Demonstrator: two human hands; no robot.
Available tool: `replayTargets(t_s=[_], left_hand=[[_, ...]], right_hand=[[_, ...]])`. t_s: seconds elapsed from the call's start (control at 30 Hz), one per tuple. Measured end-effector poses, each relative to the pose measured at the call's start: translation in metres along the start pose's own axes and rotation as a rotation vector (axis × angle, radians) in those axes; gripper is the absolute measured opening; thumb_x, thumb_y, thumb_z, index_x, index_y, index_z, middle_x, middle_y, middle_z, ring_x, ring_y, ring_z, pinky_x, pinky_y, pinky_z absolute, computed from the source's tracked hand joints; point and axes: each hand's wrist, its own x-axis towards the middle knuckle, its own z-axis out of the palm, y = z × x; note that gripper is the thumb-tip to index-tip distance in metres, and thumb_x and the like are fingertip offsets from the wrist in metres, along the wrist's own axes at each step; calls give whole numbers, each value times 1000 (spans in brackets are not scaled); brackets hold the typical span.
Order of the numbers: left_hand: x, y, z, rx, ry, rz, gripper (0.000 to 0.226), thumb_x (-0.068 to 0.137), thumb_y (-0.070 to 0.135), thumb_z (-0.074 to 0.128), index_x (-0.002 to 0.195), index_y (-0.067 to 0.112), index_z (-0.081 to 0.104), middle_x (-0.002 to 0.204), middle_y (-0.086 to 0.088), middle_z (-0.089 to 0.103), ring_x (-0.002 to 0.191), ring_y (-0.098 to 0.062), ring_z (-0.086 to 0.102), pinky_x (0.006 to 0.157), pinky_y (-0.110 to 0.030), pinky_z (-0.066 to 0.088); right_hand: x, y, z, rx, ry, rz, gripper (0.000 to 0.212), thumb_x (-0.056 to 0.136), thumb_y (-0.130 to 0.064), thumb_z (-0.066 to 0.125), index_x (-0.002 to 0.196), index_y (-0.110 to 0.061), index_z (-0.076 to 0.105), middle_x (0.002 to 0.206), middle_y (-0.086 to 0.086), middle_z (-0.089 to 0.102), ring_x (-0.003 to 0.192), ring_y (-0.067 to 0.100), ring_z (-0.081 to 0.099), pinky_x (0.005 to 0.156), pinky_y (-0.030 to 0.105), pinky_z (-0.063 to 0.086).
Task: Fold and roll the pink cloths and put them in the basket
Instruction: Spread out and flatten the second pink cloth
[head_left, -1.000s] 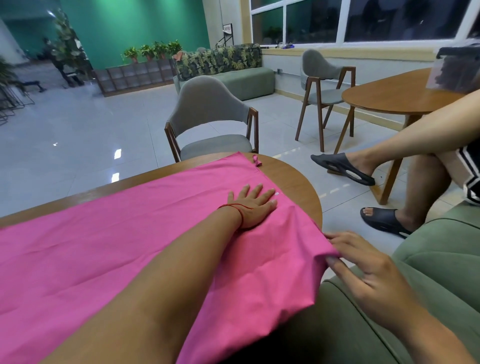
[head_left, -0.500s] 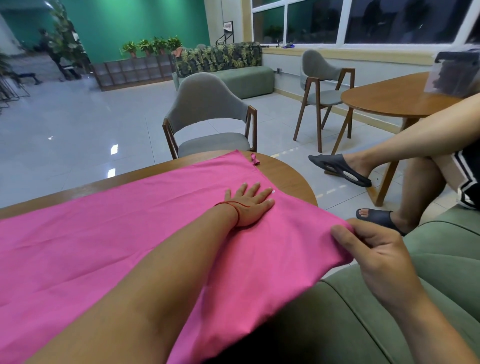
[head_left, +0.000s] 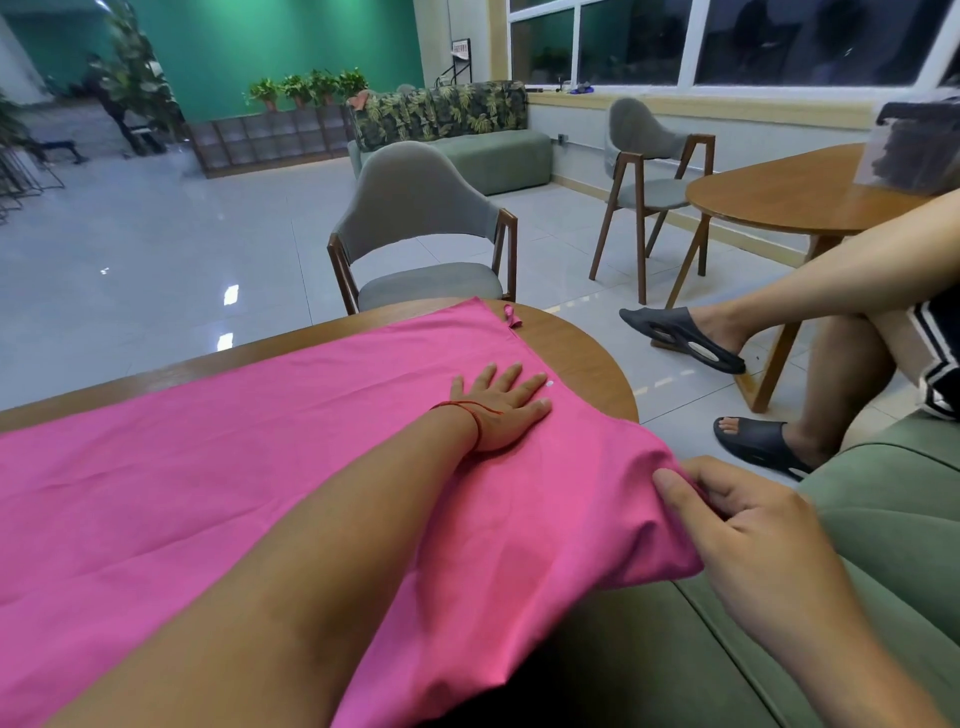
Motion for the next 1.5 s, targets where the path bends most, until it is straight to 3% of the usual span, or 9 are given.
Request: replayTargets(t_s=[0.27,0.37,0.5,0.63,0.77,0.87,1.1,1.27,1.5], left_hand=[[0,1,0,9,7,7,66,99,76,13,160,56,0,174,12,-8,161,-25,-10,121,-69,-9],[0,1,1,10,17,8,65,99,76,14,160,56,0,174,12,-8,161,-25,-10,121,-69,-8],[0,0,3,13,41,10,67,99,78,15,160,56,1,174,12,-7,161,-24,-8,122,-68,-9],[-2,-1,5,13,65,22,67,98,78,15,161,56,1,174,12,-6,161,-24,-7,122,-68,-8],[-3,0,7,10,79,23,67,98,78,15,161,56,2,174,13,-5,161,-24,-6,122,-68,-8],[-3,0,7,6,87,27,67,98,79,15,160,57,3,174,13,-4,161,-24,-6,123,-67,-8],[-4,-1,8,4,99,27,66,97,80,15,159,59,4,174,14,-4,161,-24,-6,123,-67,-9],[-6,-1,8,16,106,37,66,98,79,14,160,58,4,174,13,-6,161,-25,-6,122,-69,-9],[-7,1,6,20,110,38,66,98,79,15,160,57,4,174,12,-5,161,-25,-6,122,-69,-9]], right_hand=[[-13,-27,-18,-346,-36,132,17,93,-57,62,83,-50,74,61,-17,67,66,8,64,56,32,46],[-11,-26,-24,-419,-77,156,6,96,-51,65,93,-53,71,59,-13,61,70,4,61,55,25,40],[-4,-16,-28,-220,-94,177,24,100,-39,67,120,-53,64,68,-12,74,67,0,64,66,31,47],[-4,0,-28,18,-163,154,26,103,-34,66,122,-53,66,74,4,76,74,25,69,80,46,53],[-7,9,-17,216,-113,114,24,103,-34,63,119,-50,70,89,-1,80,86,24,73,77,37,53],[-12,15,-8,308,-130,110,27,95,-32,69,119,-43,75,90,3,74,89,38,67,70,29,51],[-20,15,-8,44,-40,131,30,101,-24,68,103,-52,77,103,-25,76,89,3,70,75,28,56],[-23,1,-23,-208,61,148,29,98,-27,69,90,-55,75,84,-19,73,68,10,64,58,34,48],[-15,-5,-28,-317,29,174,18,99,-39,63,96,-56,68,94,-28,69,76,1,63,72,36,50]])
